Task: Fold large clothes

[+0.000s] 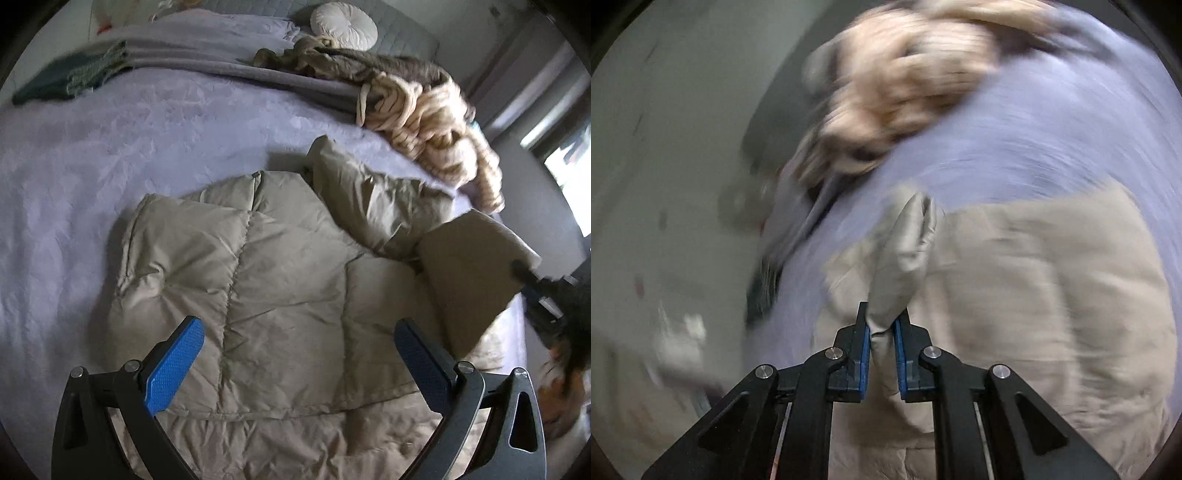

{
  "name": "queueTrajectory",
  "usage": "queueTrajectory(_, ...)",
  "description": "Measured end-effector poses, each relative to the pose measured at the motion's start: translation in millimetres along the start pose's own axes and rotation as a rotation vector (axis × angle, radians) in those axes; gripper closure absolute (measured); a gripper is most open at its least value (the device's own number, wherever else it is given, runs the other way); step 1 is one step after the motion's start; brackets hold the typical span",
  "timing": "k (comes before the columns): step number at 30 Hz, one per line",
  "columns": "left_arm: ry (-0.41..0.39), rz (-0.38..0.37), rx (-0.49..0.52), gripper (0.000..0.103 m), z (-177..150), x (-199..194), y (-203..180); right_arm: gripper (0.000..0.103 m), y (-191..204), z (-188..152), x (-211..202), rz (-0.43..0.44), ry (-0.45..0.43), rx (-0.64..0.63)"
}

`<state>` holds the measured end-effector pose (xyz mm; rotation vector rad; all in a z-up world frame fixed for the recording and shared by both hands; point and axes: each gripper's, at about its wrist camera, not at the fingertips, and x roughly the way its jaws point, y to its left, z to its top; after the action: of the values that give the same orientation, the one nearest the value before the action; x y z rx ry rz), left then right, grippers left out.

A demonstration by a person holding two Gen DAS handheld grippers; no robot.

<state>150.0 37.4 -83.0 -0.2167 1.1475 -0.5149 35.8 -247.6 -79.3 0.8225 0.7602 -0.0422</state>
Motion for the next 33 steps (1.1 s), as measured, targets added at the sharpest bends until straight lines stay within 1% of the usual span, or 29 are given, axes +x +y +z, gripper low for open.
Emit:
queueTrajectory(2, 0.001, -0.061, -0.047, 0.000, 2.2, -2.7, 9.7, 0.090, 36.3, -13.6, 17.6, -0.024, 0.045, -0.148)
queueTrajectory(4, 0.005, -0.114, -0.079, 0.000, 3.6, -3.5, 15.5, 0.090, 66.7, -36.9, 43.4, -0.050, 0.119, -0.280)
queueTrajectory(6, 0.013, -0.171, -0.112, 0.000, 4.8, -2.6, 20.5, 0.090, 82.0, -60.0, 65.9, -0.071, 0.194, -0.346)
queueTrajectory(8, 0.035, -0.226, -0.139, 0.000, 4.6, 2.0, 23.5, 0.089, 86.9, -84.2, 88.3, -0.105, 0.277, -0.387)
queueTrajectory(9, 0.048, -0.243, -0.148, 0.000, 4.4, 5.4, 23.5, 0.087, 86.6, -94.9, 97.3, -0.121, 0.318, -0.393)
queueTrajectory(10, 0.066, -0.262, -0.160, 0.000, 4.0, 10.9, 23.6, 0.081, 85.0, -101.8, 102.9, -0.129, 0.353, -0.387)
queueTrajectory(11, 0.081, -0.273, -0.166, 0.000, 2.4, 15.7, 22.3, 0.076, 79.9, -108.9, 105.6, -0.133, 0.389, -0.367)
queueTrajectory(13, 0.104, -0.285, -0.172, 0.000, 0.6, 23.9, 19.7, 0.049, 66.9, -116.1, 95.2, -0.134, 0.399, -0.327)
queueTrajectory(14, 0.118, -0.289, -0.169, 0.000, -0.4, 30.0, 16.1, 0.044, 58.3, -116.6, 86.0, -0.135, 0.389, -0.304)
queueTrajectory(15, 0.126, -0.289, -0.163, 0.000, -1.2, 34.2, 13.3, 0.041, 49.3, -118.0, 74.1, -0.137, 0.374, -0.278)
queueTrajectory(18, 0.154, -0.272, -0.130, 0.000, 0.8, 51.5, -0.7, 0.041, 4.3, -109.3, 38.5, -0.153, 0.330, -0.135)
queueTrajectory(21, 0.167, -0.256, -0.089, 0.000, 3.7, 66.5, -16.2, 0.041, -52.9, -100.5, -2.3, -0.150, 0.261, 0.074)
queueTrajectory(25, 0.175, -0.243, -0.055, 0.001, 9.6, 84.8, -36.9, 0.041, -120.4, -89.8, -44.9, -0.110, 0.116, 0.352)
queueTrajectory(26, 0.175, -0.234, -0.044, 0.006, 11.3, 89.8, -44.0, 0.041, -131.5, -88.0, -51.5, -0.096, 0.082, 0.399)
queueTrajectory(27, 0.178, -0.228, -0.036, 0.022, 12.0, 92.7, -48.0, 0.041, -141.4, -86.8, -57.2, -0.086, 0.049, 0.440)
queueTrajectory(28, 0.189, -0.225, -0.025, 0.035, 12.7, 96.8, -53.5, 0.041, -152.6, -85.1, -62.1, -0.077, 0.010, 0.486)
queueTrajectory(29, 0.203, -0.225, -0.016, 0.065, 13.5, 100.2, -56.8, 0.041, -160.5, -82.9, -64.4, -0.069, -0.015, 0.518)
queueTrajectory(30, 0.209, -0.225, -0.006, 0.093, 13.3, 101.9, -59.3, 0.041, -169.2, -81.0, -66.7, -0.056, -0.044, 0.557)
queueTrajectory(31, 0.200, -0.230, 0.000, 0.093, 12.6, 99.3, -61.1, 0.049, -175.6, -79.3, -68.4, -0.046, -0.059, 0.581)
queueTrajectory(32, 0.179, -0.227, 0.002, 0.093, 11.7, 94.2, -60.9, 0.062, -179.7, -76.6, -70.3, -0.048, -0.072, 0.593)
queueTrajectory(33, 0.151, -0.227, 0.010, 0.093, 9.8, 85.4, -60.6, 0.096, -183.3, -71.8, -73.2, -0.061, -0.073, 0.590)
